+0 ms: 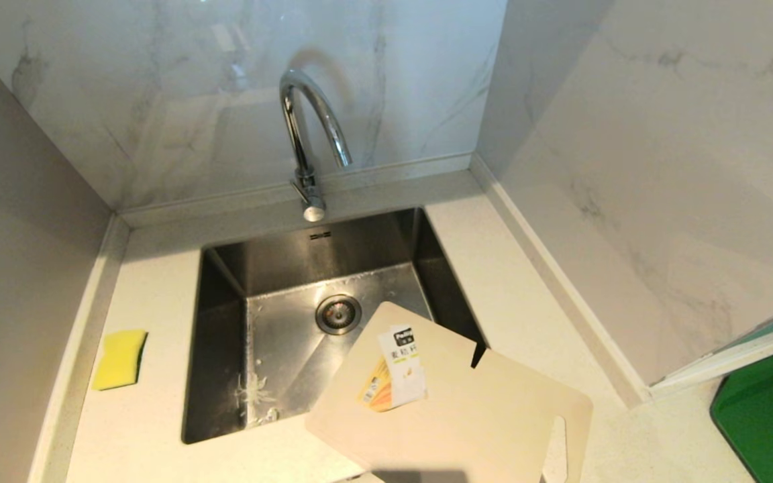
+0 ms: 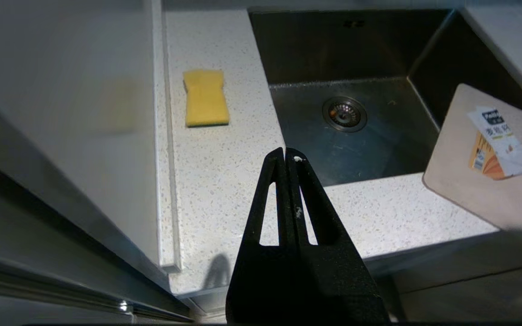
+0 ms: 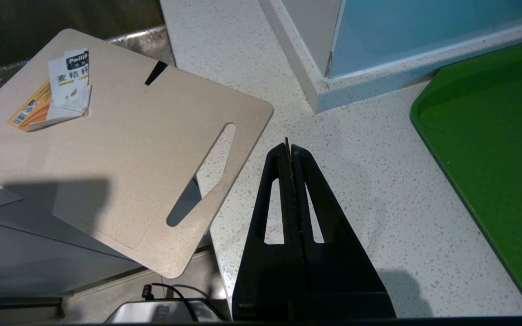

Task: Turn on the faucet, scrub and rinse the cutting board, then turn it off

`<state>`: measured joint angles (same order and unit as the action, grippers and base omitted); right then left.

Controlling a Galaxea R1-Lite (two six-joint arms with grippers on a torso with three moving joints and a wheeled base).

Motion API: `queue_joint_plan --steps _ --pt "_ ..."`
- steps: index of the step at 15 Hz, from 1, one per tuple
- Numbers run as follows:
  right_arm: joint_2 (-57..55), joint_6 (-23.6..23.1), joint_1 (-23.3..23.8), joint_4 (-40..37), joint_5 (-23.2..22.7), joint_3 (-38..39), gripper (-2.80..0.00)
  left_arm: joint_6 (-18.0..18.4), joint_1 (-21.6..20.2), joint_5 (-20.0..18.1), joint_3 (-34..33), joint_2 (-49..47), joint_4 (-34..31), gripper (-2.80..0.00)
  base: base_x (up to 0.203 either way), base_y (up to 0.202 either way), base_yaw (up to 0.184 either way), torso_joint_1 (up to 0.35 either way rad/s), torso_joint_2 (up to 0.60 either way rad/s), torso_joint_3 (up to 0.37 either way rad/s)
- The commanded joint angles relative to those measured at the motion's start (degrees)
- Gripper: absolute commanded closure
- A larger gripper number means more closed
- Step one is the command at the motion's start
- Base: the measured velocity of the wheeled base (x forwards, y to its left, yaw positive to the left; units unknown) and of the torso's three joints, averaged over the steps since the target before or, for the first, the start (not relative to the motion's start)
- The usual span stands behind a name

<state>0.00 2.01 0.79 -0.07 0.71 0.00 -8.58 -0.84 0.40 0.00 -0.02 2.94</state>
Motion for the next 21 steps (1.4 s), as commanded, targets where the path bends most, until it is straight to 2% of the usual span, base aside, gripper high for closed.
queue_joint_plan --steps 1,3,7,8,10,21 --pt "0.00 0.01 0.00 -0.01 0.00 0.09 0.00 -0.29 -0.04 0.16 -0.01 0.20 -0.01 0.00 0.000 0.000 0.000 0.000 0.00 0.000" --pt "0.00 0.01 0.00 -0.01 0.00 0.09 0.00 4.32 -0.04 0.28 0.00 0.21 0.58 0.00 0.000 0.000 0.000 0.000 0.00 0.000" --pt "0.01 0.01 0.00 -0.01 0.00 0.09 0.00 19.35 -0.01 -0.47 -0.05 0.23 0.41 0.00 0.000 0.000 0.000 0.000 0.00 0.000" --pt "0.00 0.01 -0.01 -0.01 0.00 0.09 0.00 19.08 -0.01 -1.26 -0.08 0.21 -1.17 0.00 0.000 0.000 0.000 0.000 0.00 0.000" --pt "0.00 0.01 0.00 -0.01 0.00 0.09 0.00 12.28 -0.01 -1.56 0.25 0.20 -3.51 0.00 0.000 0.000 0.000 0.000 0.00 0.000" --pt "0.09 0.01 0.00 -0.01 0.00 0.09 0.00 12.45 -0.04 -1.37 0.00 0.20 -2.76 0.00 0.000 0.000 0.000 0.000 0.00 0.000"
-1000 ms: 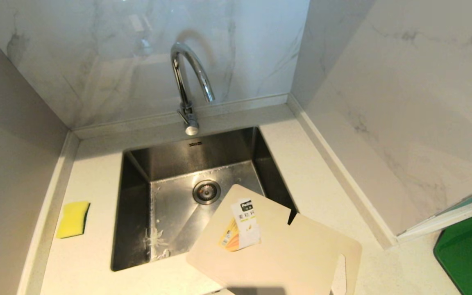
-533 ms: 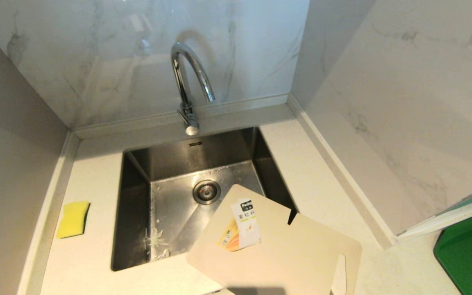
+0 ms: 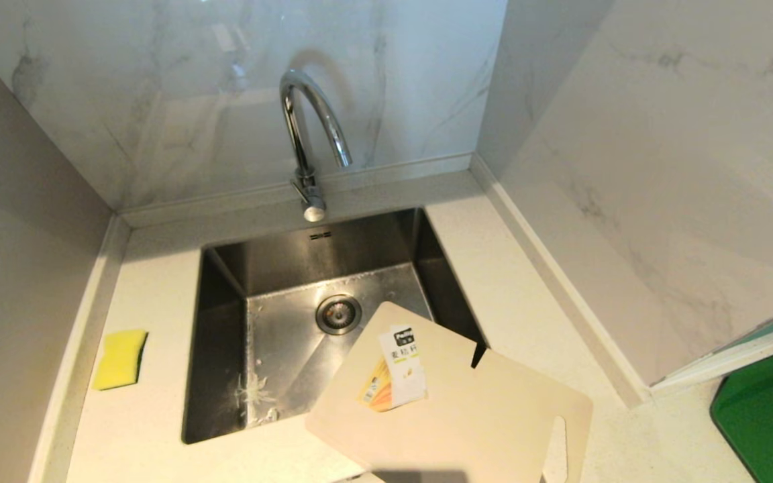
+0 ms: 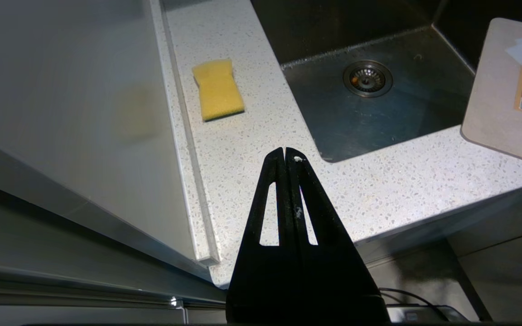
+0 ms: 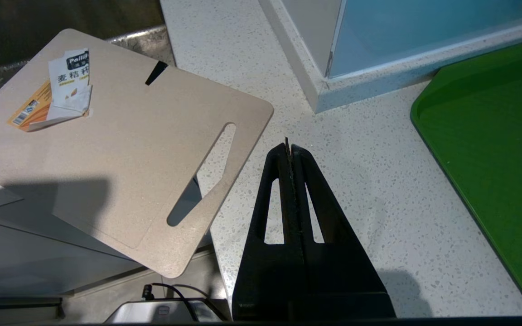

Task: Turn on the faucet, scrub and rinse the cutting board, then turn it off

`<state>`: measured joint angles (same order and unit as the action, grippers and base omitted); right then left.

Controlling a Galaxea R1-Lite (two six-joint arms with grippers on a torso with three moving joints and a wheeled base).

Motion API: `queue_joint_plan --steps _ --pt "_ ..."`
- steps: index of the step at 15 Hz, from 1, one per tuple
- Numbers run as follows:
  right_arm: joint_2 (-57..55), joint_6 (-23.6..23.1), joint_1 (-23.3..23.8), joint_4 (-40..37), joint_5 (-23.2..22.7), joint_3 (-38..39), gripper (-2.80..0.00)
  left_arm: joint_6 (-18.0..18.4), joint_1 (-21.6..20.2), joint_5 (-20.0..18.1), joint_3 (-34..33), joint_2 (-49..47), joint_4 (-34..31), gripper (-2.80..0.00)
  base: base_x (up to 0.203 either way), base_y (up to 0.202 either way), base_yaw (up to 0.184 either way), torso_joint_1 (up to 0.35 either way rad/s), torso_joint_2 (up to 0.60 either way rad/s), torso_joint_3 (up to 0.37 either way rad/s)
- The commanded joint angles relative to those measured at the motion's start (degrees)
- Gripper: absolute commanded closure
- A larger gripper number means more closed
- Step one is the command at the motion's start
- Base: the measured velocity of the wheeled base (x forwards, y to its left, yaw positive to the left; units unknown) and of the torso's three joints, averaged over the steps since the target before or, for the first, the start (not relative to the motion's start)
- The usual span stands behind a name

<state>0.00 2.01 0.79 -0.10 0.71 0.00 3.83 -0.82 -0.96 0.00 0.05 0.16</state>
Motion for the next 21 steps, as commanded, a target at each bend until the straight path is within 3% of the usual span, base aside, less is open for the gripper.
queue_joint_plan --steps 1,21 --pt "0.00 0.01 0.00 0.01 0.00 0.09 0.00 0.04 -0.02 0.00 -0.09 0.13 0.02 0.00 0.000 0.000 0.000 0.000 0.00 0.000" --pt "0.02 -0.05 0.00 0.01 0.00 0.09 0.00 0.04 -0.06 0.00 -0.01 0.13 0.02 0.00 0.000 0.000 0.000 0.000 0.00 0.000"
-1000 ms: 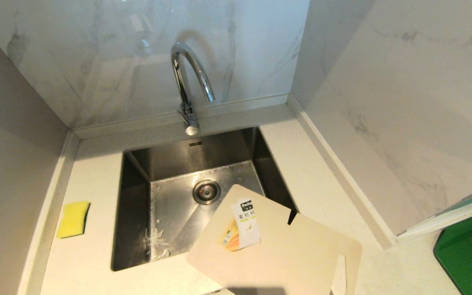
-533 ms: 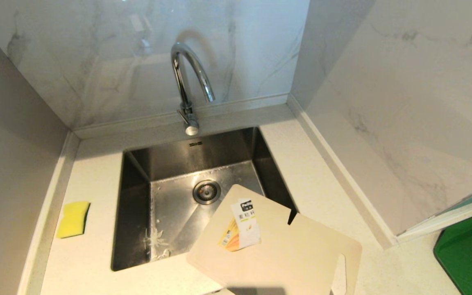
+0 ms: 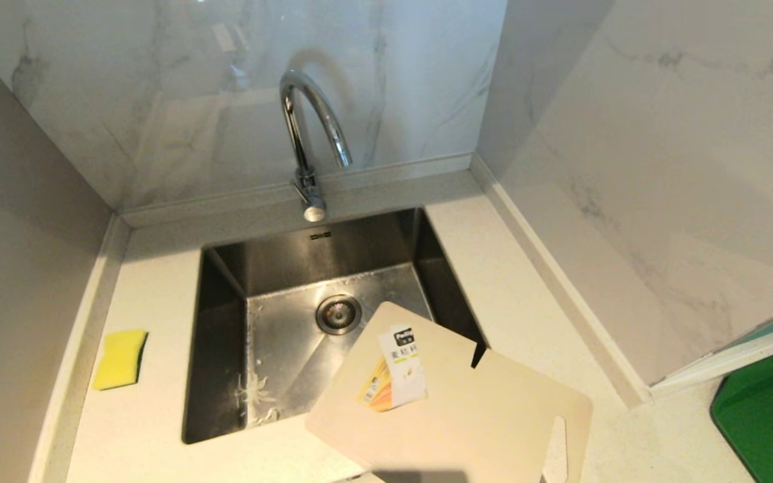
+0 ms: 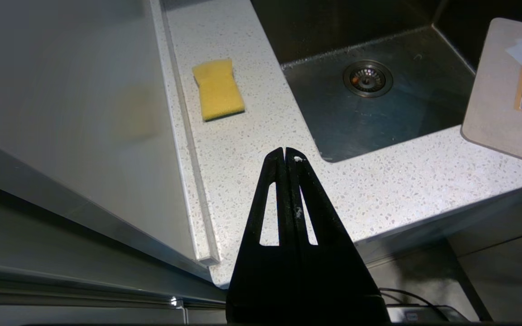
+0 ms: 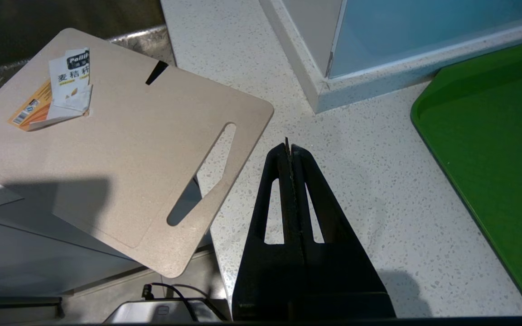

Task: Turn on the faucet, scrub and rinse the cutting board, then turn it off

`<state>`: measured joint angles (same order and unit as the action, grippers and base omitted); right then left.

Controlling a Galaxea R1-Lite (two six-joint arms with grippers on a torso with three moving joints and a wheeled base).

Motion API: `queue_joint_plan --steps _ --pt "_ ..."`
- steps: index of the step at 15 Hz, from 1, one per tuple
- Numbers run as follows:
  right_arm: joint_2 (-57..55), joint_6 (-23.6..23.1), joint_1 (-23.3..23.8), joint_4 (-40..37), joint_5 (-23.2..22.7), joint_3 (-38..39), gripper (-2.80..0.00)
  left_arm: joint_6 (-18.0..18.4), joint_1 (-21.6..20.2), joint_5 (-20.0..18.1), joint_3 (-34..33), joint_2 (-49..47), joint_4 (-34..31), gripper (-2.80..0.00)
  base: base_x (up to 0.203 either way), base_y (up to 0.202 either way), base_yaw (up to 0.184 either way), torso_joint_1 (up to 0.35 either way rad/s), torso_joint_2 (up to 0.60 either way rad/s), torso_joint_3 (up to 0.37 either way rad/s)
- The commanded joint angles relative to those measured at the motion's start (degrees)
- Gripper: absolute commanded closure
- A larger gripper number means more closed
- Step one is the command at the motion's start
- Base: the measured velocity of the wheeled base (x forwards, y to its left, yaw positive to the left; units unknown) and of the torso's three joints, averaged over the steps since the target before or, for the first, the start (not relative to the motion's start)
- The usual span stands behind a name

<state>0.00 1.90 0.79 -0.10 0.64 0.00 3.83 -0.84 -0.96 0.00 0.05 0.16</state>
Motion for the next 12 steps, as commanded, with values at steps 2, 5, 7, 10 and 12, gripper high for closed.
queue_joint_plan --steps 2,5,7,10,12 --pt "0.04 0.08 -0.04 0.01 0.07 0.09 0.00 0.04 -0.04 0.00 0.00 0.13 0.02 0.00 0.000 0.000 0.000 0.000 0.00 0.000" --pt "0.00 -0.49 0.00 0.01 -0.11 0.09 0.00 0.04 0.05 0.00 -0.08 0.13 0.02 0.00 0.000 0.000 0.000 0.000 0.00 0.000" --pt "0.09 -0.58 0.00 0.10 -0.20 0.09 0.00 0.04 -0.04 0.00 -0.09 0.13 0.02 0.00 0.000 0.000 0.000 0.000 0.00 0.000" --pt "0.00 -0.14 0.00 0.10 -0.11 0.09 0.00 0.04 -0.04 0.00 -0.08 0.13 0.02 0.00 0.000 0.000 0.000 0.000 0.00 0.000" --pt "0.02 0.04 -0.09 0.10 0.07 0.09 0.00 0.04 -0.04 0.00 0.00 0.13 0.02 0.00 0.000 0.000 0.000 0.000 0.00 0.000"
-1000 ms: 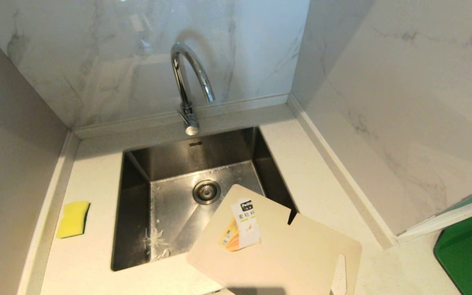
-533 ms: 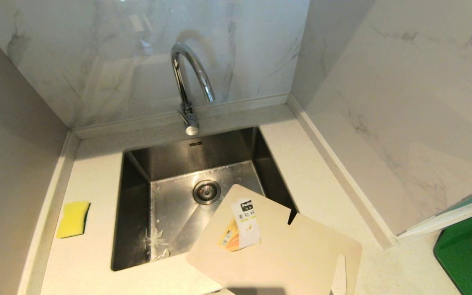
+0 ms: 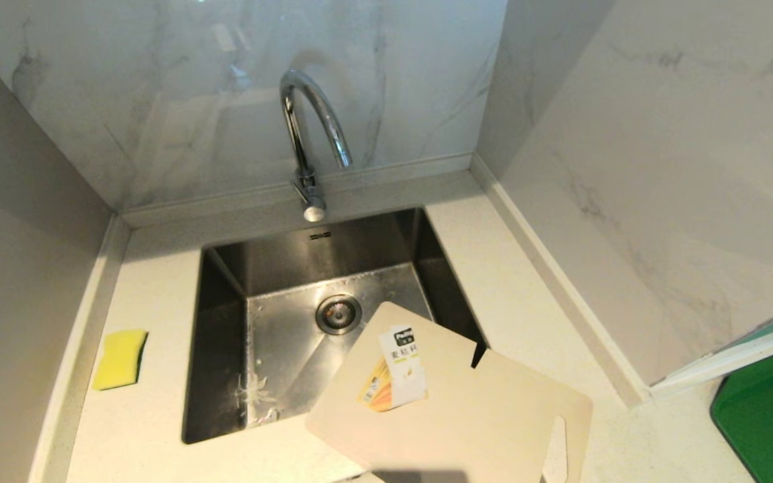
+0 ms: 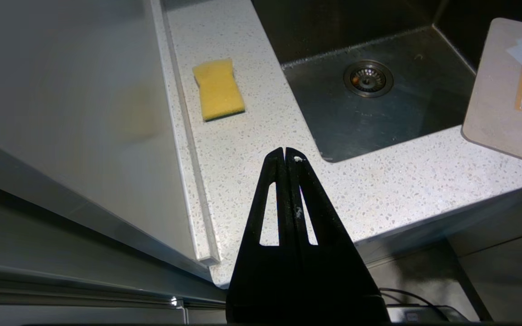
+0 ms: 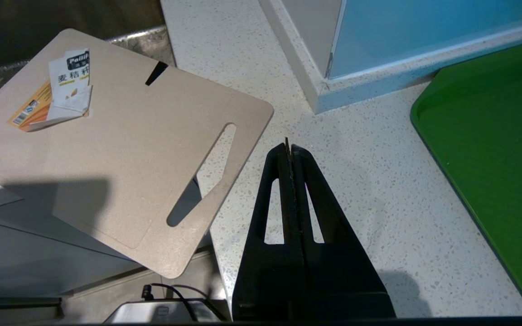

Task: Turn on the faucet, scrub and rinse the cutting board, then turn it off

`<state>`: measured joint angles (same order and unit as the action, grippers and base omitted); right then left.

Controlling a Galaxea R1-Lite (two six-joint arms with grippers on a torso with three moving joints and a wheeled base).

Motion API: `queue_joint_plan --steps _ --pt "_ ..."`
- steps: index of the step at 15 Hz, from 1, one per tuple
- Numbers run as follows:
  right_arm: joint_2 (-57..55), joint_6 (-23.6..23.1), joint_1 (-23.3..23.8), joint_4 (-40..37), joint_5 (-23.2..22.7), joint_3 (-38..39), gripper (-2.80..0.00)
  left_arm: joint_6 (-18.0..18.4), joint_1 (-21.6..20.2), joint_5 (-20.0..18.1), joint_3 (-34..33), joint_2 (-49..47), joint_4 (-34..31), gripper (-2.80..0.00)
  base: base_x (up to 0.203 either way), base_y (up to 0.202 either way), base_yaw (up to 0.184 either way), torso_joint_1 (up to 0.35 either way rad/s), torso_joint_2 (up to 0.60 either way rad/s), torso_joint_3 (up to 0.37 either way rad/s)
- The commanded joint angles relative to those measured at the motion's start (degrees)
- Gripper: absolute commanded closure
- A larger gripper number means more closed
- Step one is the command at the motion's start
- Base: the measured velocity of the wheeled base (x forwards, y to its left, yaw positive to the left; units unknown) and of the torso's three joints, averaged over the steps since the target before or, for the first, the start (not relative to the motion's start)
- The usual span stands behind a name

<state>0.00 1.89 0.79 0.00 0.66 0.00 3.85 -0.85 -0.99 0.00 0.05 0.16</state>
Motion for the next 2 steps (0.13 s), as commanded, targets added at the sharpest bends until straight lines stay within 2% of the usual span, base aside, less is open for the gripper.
queue_joint_plan --steps 1,2 --pt "0.00 0.04 0.00 0.00 0.04 0.09 0.00 0.01 -0.03 0.02 -0.07 0.21 0.02 0.00 0.000 0.000 0.000 0.000 0.00 0.000" --pt "0.00 0.04 0.00 0.00 0.04 0.09 0.00 0.01 -0.03 0.02 -0.08 0.17 0.02 0.00 0.000 0.000 0.000 0.000 0.00 0.000"
